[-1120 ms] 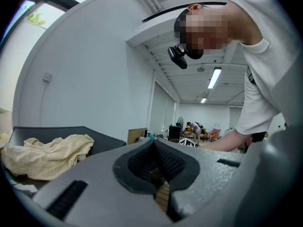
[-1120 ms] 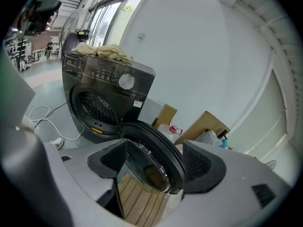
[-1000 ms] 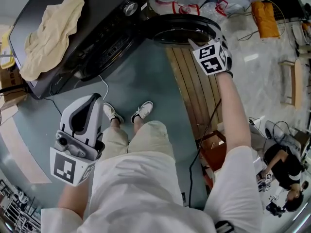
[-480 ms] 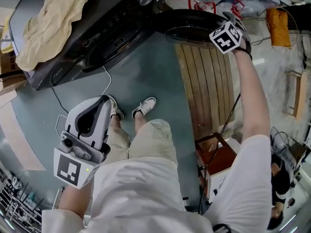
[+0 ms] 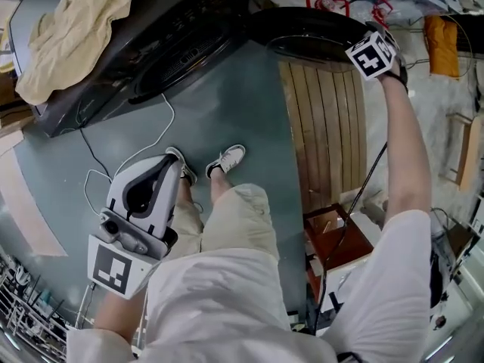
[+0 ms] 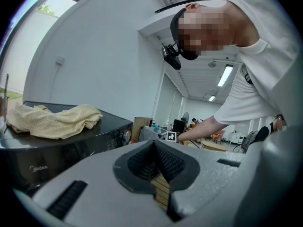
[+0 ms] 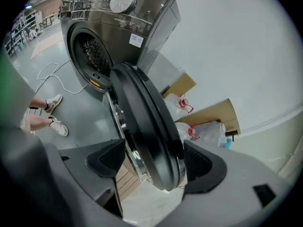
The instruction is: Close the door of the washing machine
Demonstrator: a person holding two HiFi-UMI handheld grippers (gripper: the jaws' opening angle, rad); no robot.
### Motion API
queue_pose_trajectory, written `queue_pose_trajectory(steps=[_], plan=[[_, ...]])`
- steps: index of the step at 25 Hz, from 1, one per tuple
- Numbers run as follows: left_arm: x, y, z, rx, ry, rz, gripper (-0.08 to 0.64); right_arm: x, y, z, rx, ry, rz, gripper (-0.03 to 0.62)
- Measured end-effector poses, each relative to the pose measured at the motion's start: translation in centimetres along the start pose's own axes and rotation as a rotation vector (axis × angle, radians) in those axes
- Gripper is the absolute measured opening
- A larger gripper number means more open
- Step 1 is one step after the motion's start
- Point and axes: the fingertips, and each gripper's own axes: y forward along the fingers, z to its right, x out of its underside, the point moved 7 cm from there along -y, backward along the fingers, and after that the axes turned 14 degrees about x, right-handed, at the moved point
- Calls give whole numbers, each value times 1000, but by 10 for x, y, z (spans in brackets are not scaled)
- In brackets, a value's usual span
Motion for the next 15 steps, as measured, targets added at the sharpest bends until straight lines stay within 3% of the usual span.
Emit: queue_pose_trajectory(steps=[15], plan=[[10, 9, -6, 35, -34, 28, 5, 4, -14, -9, 60, 50, -14, 350]])
